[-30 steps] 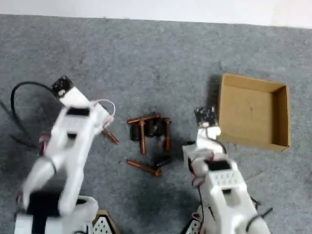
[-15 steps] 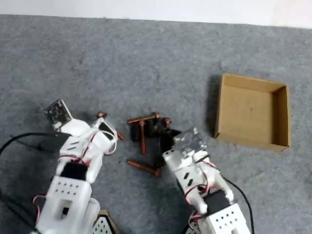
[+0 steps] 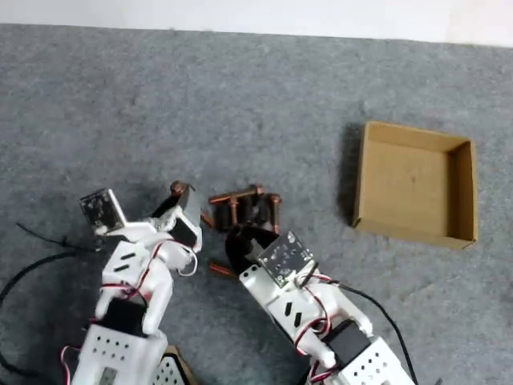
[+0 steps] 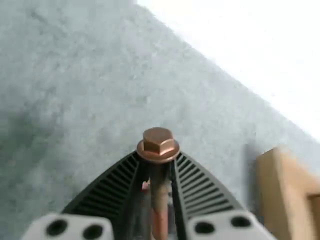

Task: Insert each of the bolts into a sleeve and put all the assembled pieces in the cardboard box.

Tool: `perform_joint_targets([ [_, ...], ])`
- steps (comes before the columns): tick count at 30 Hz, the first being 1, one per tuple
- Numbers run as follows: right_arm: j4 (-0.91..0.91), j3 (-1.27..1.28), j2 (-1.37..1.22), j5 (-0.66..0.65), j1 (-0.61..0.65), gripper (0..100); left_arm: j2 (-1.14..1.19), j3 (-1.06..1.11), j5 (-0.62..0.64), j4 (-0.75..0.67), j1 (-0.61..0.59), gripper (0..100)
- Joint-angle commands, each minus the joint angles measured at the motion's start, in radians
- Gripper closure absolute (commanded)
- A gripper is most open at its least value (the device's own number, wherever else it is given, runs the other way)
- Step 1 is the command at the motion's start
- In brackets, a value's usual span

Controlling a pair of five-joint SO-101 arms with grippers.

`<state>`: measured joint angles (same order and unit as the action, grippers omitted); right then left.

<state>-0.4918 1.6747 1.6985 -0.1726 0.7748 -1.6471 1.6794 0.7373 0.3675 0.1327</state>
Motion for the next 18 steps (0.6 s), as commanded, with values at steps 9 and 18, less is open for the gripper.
perform_joint_targets([
  [9,0.019,0.154,-0.028,-0.095,0.018,99.3,-0.171,0.002,0.084,0.029,0.022,100],
  [18,0.022,0.154,-0.022,-0.180,0.018,99.3,-0.171,0.004,0.084,0.037,0.131,100],
])
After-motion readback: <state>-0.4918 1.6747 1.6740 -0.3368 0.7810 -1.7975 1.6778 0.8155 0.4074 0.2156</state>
